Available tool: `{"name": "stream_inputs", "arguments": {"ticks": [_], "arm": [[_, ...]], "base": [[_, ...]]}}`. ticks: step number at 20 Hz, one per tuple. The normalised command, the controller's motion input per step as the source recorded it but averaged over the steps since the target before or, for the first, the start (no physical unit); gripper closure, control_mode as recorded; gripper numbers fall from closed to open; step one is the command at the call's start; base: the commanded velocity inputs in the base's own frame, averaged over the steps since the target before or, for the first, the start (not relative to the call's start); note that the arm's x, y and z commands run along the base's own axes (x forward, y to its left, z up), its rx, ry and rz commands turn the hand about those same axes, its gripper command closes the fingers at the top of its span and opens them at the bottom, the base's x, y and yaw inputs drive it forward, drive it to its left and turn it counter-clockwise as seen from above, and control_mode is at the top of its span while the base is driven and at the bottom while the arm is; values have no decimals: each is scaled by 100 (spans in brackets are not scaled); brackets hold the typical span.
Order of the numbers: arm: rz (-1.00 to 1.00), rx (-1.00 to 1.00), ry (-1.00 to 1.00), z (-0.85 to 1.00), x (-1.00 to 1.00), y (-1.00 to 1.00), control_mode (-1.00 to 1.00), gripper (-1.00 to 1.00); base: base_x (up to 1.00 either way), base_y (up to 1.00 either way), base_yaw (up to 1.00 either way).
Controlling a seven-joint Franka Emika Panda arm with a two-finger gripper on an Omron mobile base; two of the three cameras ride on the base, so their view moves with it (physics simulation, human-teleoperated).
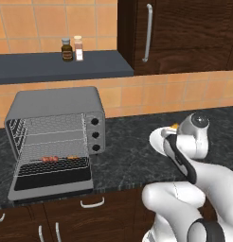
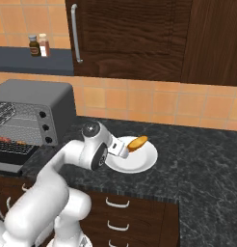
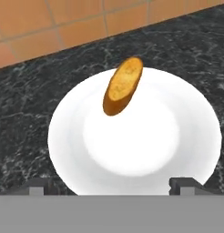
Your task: Pick up the kebab skewer and baguette bread, and place them inside the toaster oven. Close the toaster oven door and start by setting the timer.
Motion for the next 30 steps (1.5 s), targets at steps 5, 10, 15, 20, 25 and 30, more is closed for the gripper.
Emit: {"name": "stream_inputs", "arguments": {"ticks": [5,10,15,20,25,30], "arm": [[-11,-7,16,10,25,-37,-100,-100],[-2,2,3,0,6,-32,-100,-100],[0,1,5,0,29,-2,-100,-100],[0,0,20,-4,35,-4,-100,-100],[0,1,17,-17,35,-8,-100,-100],[0,5,7,-31,31,-12,-100,-100]], "base": [[0,0,0],[0,0,0],[0,0,0],[0,0,0],[0,0,0],[0,0,0]]}}
